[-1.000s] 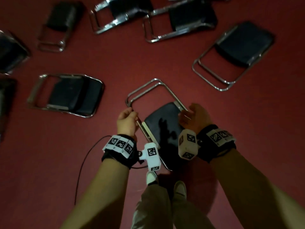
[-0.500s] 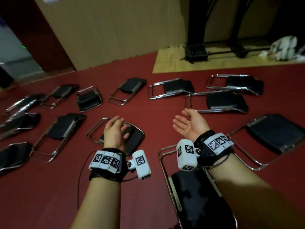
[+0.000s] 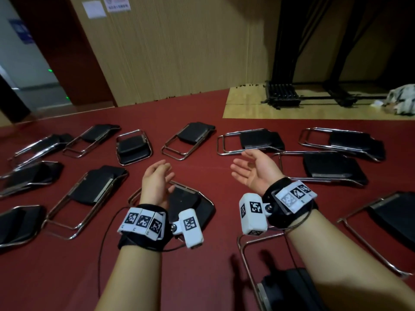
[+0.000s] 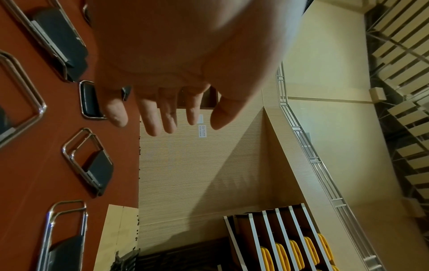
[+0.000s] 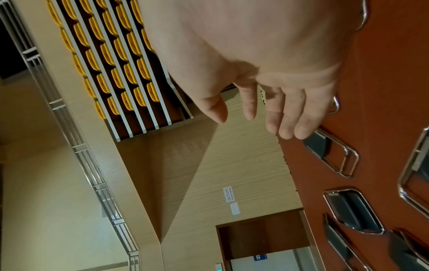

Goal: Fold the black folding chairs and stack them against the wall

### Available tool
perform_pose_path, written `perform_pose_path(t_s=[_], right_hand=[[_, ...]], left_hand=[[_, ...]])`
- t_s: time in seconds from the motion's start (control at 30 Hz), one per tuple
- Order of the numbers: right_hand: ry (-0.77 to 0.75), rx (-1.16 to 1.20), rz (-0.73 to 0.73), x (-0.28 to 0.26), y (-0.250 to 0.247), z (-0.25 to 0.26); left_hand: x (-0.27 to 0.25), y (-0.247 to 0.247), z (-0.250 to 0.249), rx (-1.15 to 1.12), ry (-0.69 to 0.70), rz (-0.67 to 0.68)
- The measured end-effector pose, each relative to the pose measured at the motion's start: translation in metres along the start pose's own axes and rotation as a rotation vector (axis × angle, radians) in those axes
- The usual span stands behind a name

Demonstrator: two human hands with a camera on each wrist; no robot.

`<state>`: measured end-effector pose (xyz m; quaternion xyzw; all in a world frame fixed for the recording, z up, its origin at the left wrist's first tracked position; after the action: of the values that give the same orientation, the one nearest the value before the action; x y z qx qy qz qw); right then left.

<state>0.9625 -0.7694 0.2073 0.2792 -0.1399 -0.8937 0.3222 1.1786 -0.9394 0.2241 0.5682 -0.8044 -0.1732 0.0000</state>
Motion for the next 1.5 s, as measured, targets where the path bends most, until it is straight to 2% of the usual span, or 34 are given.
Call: perform_pose_path(t_s=[0.17, 0.27, 0.4, 0.53, 0.73, 0.83, 1.07, 1.37, 1.5], right_hand=[[-0.009, -0.018, 0.042, 0.051, 0.085, -0.004], [0.008, -0.038, 0.064, 0.080, 0.118, -0.006], [0.023, -0.060, 0.074, 0.126, 0.148, -0.004], [0.041, -0.058, 0.062, 0.186, 0.160, 0.006], [0.040, -0.024, 0.052, 0.311, 0.164, 0.047], [0.054, -0.023, 0.047, 0.385, 0.160, 0.084], [0.043, -0.058, 0.050, 0.519, 0.159, 0.182], [0.097, -0.056, 0.068, 0.651, 0.171, 0.230], [0.098, -0.065, 0.058, 0.720, 0.177, 0.252]], left_hand=[[0.088, -0.038, -0.042, 0.029, 0.011, 0.016], [0.130, -0.050, -0.052, 0.037, 0.003, 0.021], [0.183, -0.049, -0.054, 0.032, -0.009, 0.036], [0.242, -0.027, -0.046, 0.043, -0.033, 0.049], [0.355, 0.039, -0.031, 0.071, -0.039, 0.056], [0.419, 0.095, -0.029, 0.088, -0.044, 0.057], [0.538, 0.219, -0.048, 0.059, -0.025, 0.062], [0.664, 0.294, -0.041, 0.109, -0.062, 0.061], [0.736, 0.329, -0.037, 0.110, -0.068, 0.071]])
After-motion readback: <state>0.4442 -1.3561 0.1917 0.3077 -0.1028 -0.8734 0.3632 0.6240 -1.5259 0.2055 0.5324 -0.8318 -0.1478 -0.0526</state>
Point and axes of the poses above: each hand's wrist, its own x-axis towards the middle knuckle, its own y-axis out of the palm, z = x × y, the point moved 10 cm from there along x, towards the middle knuckle, and after that the axes turned 5 degrees about -x, right-handed, at the moved point
